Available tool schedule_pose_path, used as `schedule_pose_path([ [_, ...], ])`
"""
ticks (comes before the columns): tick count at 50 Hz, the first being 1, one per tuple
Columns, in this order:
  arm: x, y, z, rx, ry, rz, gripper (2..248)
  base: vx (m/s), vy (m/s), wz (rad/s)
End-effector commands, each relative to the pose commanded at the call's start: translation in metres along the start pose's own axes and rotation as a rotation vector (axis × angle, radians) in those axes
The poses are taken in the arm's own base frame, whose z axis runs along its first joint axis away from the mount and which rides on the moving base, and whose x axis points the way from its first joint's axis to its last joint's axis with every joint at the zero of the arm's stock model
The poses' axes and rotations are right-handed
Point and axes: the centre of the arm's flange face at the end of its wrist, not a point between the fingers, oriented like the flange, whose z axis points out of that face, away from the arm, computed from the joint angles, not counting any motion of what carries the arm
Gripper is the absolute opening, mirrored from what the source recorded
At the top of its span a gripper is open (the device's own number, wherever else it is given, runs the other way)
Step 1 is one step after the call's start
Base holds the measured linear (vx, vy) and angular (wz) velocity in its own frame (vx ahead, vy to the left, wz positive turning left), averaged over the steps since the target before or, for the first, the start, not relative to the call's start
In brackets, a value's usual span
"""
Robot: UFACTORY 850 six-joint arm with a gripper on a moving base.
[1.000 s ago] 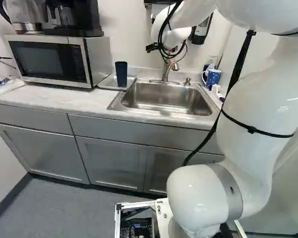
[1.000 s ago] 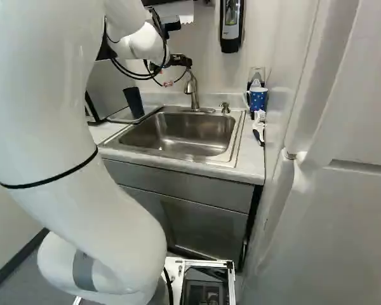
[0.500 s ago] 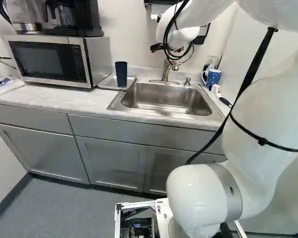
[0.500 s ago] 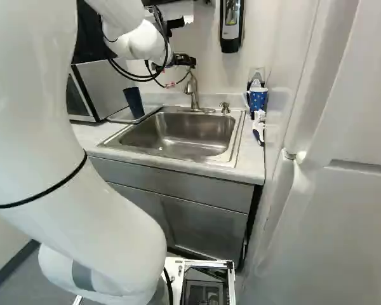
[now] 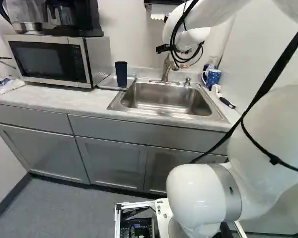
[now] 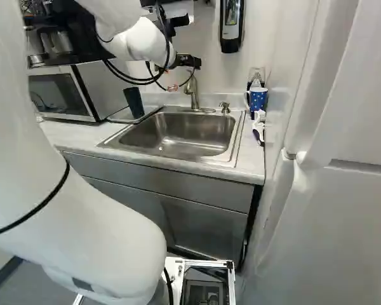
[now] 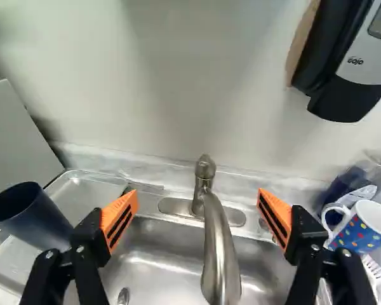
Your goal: Rinse the cup and place it in the tray
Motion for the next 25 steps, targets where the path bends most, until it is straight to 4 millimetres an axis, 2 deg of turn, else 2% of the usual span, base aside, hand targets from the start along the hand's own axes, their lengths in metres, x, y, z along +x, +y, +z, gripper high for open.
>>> schedule_pose_path([
  [14,-0.013,0.008,-0.023,-0.015,-0.037,0.006,247,0.0,0.0,0.0],
  [25,-0.021,0.007,-0.025,-0.008,-0.12,0.007,247,0.0,0.0,0.0],
])
